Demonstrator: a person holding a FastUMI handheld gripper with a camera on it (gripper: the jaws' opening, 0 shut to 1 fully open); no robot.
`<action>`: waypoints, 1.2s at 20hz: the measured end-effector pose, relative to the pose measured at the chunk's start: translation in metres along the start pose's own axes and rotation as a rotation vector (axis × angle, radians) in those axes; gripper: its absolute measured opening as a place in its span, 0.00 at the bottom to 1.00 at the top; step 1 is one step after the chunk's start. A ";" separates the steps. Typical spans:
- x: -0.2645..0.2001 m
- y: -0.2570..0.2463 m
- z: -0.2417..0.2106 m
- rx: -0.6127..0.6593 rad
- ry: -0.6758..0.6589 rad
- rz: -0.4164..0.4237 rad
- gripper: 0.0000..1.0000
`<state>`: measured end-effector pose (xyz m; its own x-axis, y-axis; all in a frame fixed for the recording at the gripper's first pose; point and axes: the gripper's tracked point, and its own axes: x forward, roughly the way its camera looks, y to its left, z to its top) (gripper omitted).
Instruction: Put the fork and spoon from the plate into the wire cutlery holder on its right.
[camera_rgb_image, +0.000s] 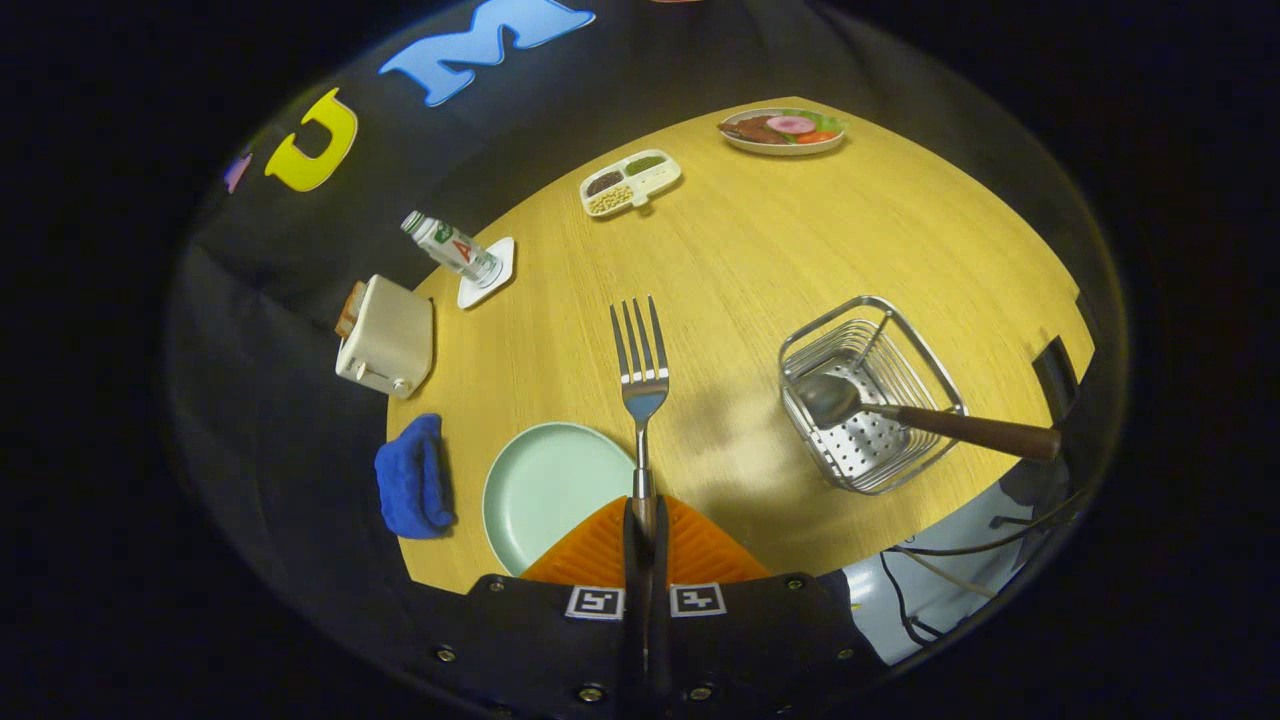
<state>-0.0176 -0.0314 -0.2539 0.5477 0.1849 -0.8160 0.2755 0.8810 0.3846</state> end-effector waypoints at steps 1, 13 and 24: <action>-0.005 -0.009 0.003 0.016 -0.009 -0.009 0.03; -0.031 -0.076 -0.003 0.147 0.003 -0.097 0.02; -0.026 -0.073 -0.017 0.140 0.068 -0.104 0.03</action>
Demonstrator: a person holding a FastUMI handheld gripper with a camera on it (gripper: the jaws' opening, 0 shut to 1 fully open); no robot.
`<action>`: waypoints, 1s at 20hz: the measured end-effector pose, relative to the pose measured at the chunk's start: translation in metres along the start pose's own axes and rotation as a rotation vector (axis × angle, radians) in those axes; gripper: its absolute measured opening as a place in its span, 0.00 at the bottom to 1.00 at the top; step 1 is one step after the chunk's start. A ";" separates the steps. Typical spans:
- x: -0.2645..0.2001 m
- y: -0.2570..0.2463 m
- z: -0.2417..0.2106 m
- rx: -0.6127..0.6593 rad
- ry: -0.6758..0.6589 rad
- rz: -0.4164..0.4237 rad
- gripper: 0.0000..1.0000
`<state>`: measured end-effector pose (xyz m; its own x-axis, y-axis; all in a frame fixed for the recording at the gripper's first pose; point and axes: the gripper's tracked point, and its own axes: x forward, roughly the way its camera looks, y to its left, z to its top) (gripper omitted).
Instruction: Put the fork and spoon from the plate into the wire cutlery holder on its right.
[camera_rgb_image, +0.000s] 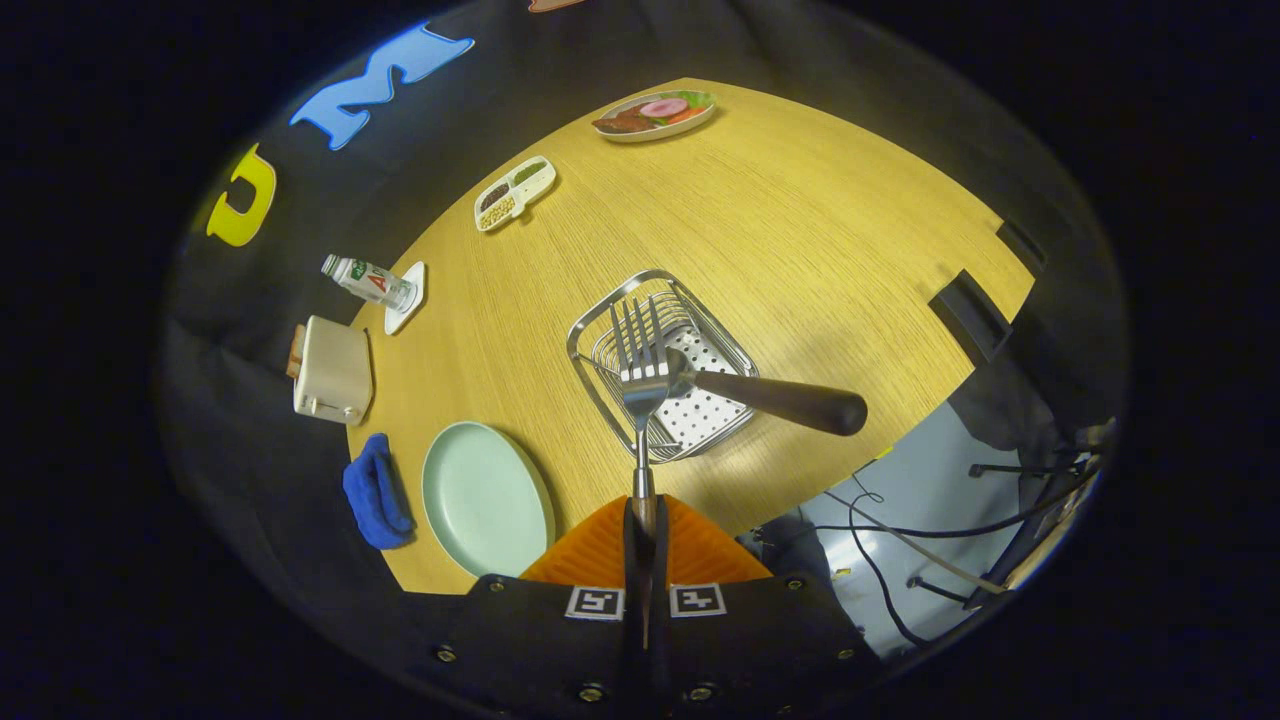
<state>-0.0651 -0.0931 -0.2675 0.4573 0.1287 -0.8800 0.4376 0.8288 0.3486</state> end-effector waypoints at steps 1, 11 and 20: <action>0.000 0.000 0.000 0.003 0.000 -0.001 0.03; -0.002 0.000 0.002 0.027 -0.002 -0.011 0.04; -0.004 0.000 0.006 0.067 0.001 -0.008 0.07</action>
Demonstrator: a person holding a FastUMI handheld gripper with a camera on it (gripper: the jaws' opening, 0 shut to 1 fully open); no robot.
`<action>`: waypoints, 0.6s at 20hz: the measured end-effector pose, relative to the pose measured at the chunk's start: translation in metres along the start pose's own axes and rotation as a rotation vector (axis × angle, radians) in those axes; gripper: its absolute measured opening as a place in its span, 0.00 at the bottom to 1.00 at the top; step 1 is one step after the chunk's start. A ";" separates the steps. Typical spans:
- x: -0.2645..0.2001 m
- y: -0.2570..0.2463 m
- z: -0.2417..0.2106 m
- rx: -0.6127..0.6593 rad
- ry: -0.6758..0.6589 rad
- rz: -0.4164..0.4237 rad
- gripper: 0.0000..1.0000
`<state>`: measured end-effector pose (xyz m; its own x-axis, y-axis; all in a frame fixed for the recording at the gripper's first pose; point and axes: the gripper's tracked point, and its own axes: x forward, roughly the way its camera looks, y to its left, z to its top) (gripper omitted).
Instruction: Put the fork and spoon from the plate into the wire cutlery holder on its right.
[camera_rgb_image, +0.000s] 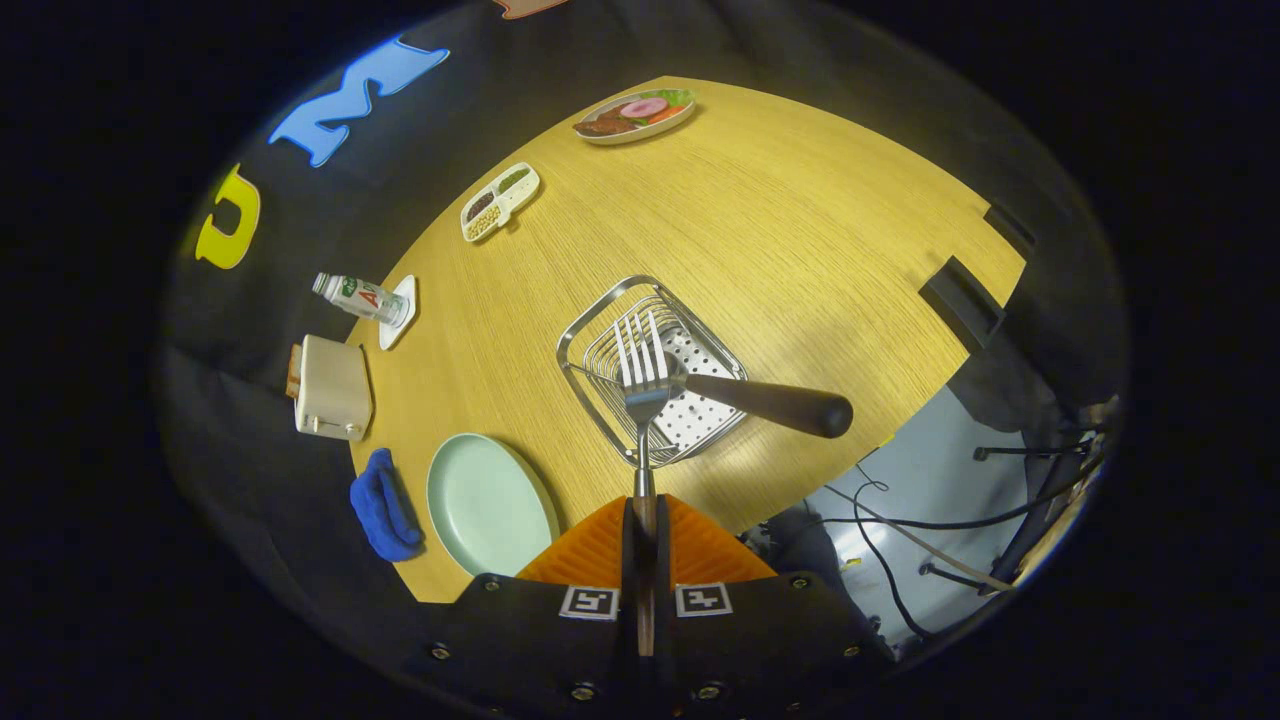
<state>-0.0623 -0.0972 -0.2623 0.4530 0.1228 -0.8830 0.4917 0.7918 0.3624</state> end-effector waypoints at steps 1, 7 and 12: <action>-0.001 0.000 0.001 0.010 0.002 0.001 0.07; -0.003 -0.001 0.006 0.053 -0.001 0.004 0.07; -0.003 0.000 0.003 0.070 0.014 0.014 0.07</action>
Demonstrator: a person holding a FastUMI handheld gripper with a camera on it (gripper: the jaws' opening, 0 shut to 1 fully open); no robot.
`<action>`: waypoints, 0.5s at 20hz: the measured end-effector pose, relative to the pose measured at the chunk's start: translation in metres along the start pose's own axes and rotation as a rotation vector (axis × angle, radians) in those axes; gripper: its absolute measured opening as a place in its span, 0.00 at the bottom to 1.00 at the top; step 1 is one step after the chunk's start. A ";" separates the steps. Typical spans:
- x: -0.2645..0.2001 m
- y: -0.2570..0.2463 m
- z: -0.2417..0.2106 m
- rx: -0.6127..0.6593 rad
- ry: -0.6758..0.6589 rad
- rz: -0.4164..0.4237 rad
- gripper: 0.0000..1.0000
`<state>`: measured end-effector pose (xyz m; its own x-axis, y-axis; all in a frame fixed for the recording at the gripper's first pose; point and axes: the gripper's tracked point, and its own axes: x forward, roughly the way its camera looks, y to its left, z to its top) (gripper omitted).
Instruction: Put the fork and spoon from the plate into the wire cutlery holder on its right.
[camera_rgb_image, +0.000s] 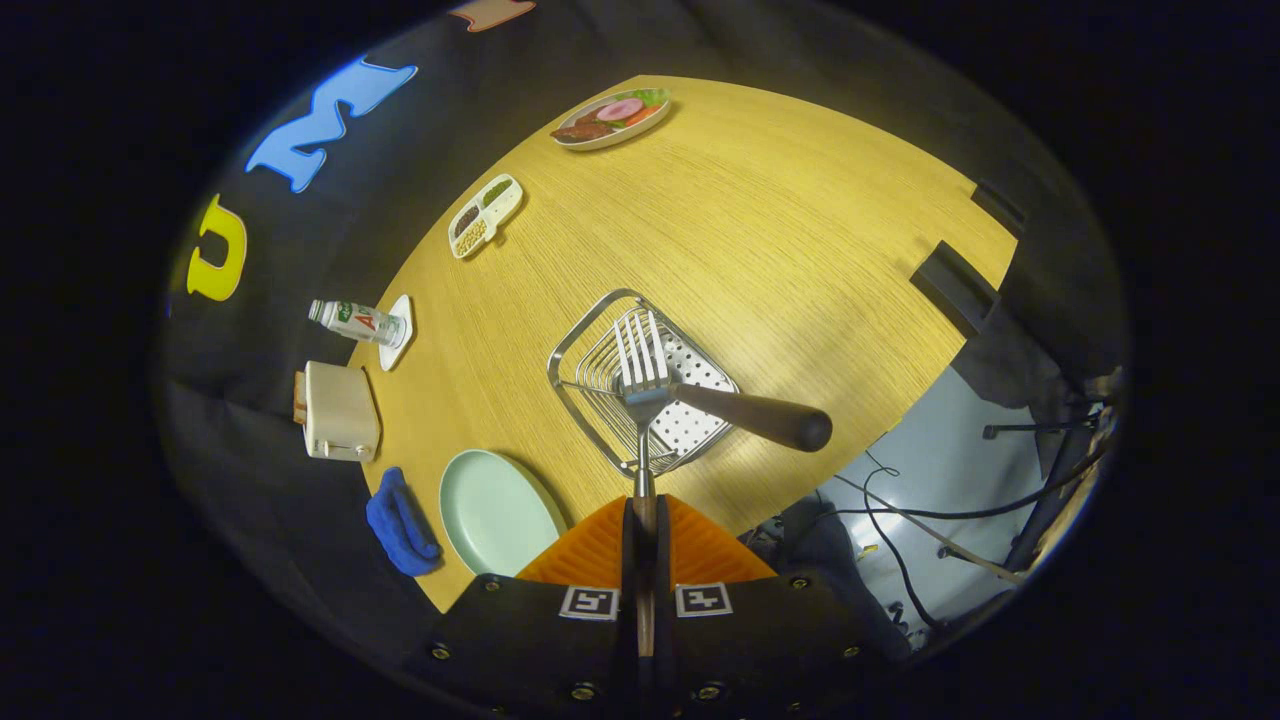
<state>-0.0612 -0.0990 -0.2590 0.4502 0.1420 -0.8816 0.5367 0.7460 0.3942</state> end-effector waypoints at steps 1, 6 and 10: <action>0.001 0.000 0.000 0.000 0.001 -0.003 0.07; -0.001 0.004 0.007 0.007 -0.024 0.016 0.11; -0.001 0.009 0.014 -0.011 -0.055 0.018 0.61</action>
<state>-0.0465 -0.1018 -0.2513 0.4989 0.1198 -0.8583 0.5201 0.7508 0.4071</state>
